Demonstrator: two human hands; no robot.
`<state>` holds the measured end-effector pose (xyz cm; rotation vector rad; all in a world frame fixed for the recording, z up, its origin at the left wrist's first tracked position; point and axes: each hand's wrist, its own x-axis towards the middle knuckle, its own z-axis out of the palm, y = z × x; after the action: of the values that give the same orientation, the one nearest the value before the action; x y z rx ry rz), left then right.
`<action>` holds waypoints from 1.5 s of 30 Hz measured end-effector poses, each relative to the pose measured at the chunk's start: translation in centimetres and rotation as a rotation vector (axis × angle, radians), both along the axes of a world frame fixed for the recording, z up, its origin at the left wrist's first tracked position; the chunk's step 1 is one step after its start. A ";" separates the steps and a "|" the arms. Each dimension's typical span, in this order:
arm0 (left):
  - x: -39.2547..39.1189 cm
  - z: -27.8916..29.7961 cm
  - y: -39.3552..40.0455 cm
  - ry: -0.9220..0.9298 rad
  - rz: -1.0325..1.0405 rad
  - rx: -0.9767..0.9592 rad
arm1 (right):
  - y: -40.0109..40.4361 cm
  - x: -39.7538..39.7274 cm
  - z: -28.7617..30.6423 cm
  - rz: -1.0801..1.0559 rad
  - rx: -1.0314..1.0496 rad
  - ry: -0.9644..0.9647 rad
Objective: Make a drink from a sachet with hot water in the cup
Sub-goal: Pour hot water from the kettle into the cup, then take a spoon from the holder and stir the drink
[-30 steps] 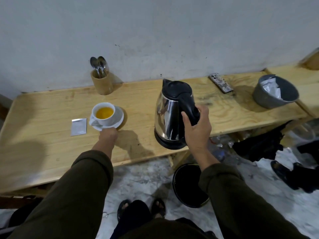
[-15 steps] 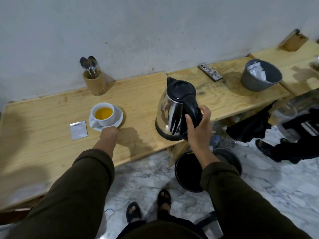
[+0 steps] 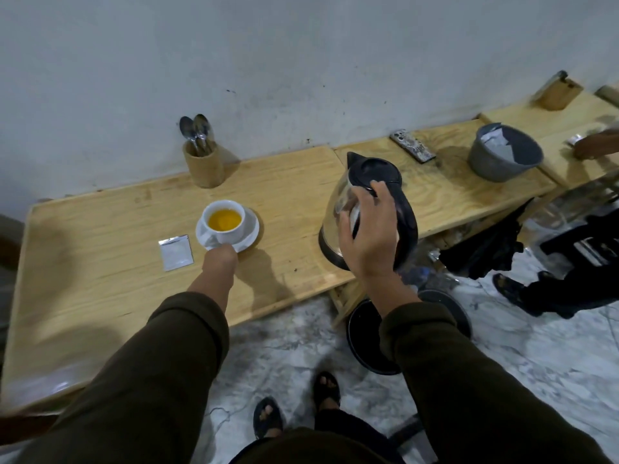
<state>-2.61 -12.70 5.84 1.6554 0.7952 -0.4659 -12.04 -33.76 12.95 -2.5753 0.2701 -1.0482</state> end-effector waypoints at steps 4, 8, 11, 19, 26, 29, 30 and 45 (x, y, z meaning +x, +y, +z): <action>0.4 0.9 1.1 -0.024 0.032 -0.052 | 3.2 2.1 0.7 0.143 0.081 0.240; 0.8 1.3 1.6 -0.004 0.057 -0.111 | 5.5 5.2 0.9 0.270 0.105 0.353; 1.3 1.1 2.1 0.021 0.074 -0.138 | 7.1 8.3 0.9 0.350 0.087 0.423; 3.2 -2.3 4.2 0.013 0.081 -0.086 | 10.1 18.7 -0.4 0.481 0.050 0.614; 5.4 -3.9 5.9 -0.029 0.169 -0.212 | 12.3 28.3 -1.3 0.458 0.214 0.773; 5.5 -3.9 5.7 -0.039 0.163 -0.223 | 13.8 31.6 -2.3 0.425 0.311 0.810; 5.5 -4.0 5.7 -0.041 0.152 -0.221 | 14.2 32.5 -2.6 0.430 0.282 0.824; 5.0 -3.6 6.0 -0.011 0.136 -0.348 | 16.1 37.0 -6.0 0.243 0.068 0.907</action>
<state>2.43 -6.72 2.24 1.2726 0.7650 -0.4690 24.93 -17.66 6.98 -2.7496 0.1871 0.2561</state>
